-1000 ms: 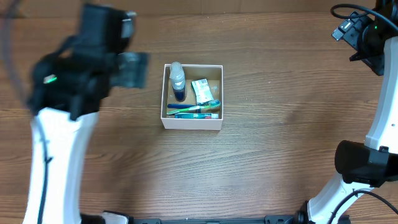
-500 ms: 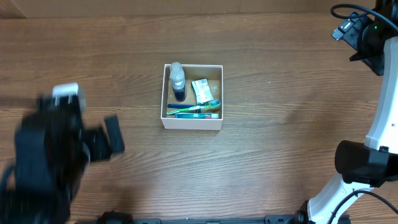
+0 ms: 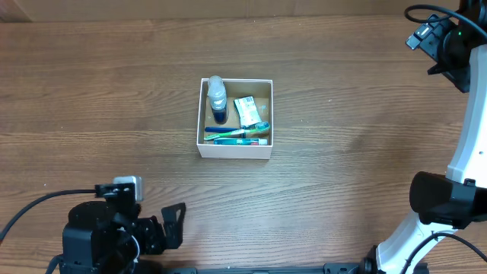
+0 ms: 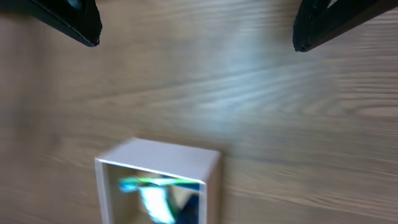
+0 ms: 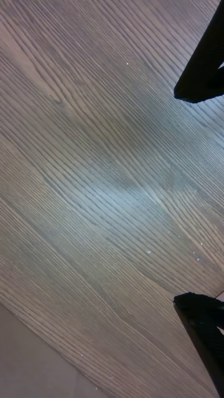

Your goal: Pack container

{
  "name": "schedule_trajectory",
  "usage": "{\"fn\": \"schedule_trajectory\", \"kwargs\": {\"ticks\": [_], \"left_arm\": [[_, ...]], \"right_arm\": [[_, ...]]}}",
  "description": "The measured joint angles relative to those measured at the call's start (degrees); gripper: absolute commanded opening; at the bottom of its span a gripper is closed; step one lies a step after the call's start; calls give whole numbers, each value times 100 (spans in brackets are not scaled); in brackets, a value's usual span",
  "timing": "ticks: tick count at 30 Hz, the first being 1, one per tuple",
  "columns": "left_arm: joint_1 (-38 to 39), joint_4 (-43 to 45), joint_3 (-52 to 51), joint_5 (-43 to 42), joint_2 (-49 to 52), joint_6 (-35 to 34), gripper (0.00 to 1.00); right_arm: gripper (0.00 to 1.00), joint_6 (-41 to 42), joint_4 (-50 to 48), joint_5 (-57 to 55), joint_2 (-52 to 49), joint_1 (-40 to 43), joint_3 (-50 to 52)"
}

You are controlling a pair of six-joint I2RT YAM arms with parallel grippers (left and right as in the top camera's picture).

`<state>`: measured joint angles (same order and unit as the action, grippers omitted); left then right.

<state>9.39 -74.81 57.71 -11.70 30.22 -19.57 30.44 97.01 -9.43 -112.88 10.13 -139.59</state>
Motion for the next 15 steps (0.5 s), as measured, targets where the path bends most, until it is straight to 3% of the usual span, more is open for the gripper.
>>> {"fn": "schedule_trajectory", "kwargs": {"ticks": [5,11,15], "left_arm": [[0,367,-7,-302,0,-39,100],[0,1670,-428,26,-22,1272,100],[-57,2964,-1379,-46,-76,1998,100]], "right_arm": [[100,-4,2,2,0,0,0],[100,-4,2,2,0,0,0],[100,-2,2,2,0,0,0]]}}
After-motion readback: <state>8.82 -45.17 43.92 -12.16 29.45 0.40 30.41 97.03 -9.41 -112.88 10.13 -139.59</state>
